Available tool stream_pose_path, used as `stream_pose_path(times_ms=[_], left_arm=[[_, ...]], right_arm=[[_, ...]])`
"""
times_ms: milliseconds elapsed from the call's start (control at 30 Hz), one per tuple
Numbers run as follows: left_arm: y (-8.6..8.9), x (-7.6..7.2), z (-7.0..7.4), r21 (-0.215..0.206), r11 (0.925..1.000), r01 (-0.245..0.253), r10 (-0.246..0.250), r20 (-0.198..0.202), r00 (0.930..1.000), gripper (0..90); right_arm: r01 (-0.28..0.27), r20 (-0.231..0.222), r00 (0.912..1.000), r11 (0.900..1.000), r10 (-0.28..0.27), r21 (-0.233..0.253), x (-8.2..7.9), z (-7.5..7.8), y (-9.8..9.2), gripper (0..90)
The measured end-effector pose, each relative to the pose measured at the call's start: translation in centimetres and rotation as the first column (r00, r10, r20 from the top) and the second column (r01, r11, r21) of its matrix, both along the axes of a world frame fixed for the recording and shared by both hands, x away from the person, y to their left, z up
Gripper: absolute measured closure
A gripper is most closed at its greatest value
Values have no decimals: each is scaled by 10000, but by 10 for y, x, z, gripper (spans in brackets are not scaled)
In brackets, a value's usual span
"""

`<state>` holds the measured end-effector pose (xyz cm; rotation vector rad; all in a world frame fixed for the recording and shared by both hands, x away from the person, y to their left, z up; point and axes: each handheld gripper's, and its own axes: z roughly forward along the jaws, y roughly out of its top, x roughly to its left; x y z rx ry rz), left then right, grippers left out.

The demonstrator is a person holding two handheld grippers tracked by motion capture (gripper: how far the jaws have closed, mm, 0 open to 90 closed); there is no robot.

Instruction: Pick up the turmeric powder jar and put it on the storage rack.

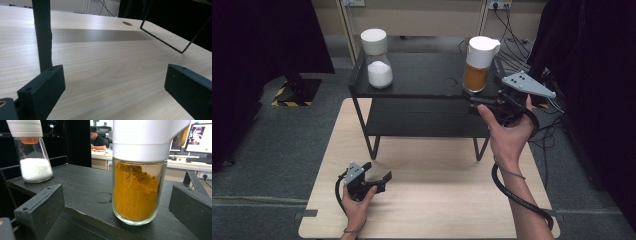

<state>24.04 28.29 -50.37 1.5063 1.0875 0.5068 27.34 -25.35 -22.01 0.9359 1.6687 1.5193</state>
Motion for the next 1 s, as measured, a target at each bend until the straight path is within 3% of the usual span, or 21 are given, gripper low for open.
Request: stream_pose_path(times_ms=[600,1000], left_arm=[[-1,0,0,14,10000,-7,7,3,10000,25],[-1,0,0,-5,10000,-15,15,8,10000,25]], right_arm=[[-338,114,9994,9994,339,-18,-19,-15,-12,5],[-377,152,9992,9976,369,584,-33,-36,-27,5]])
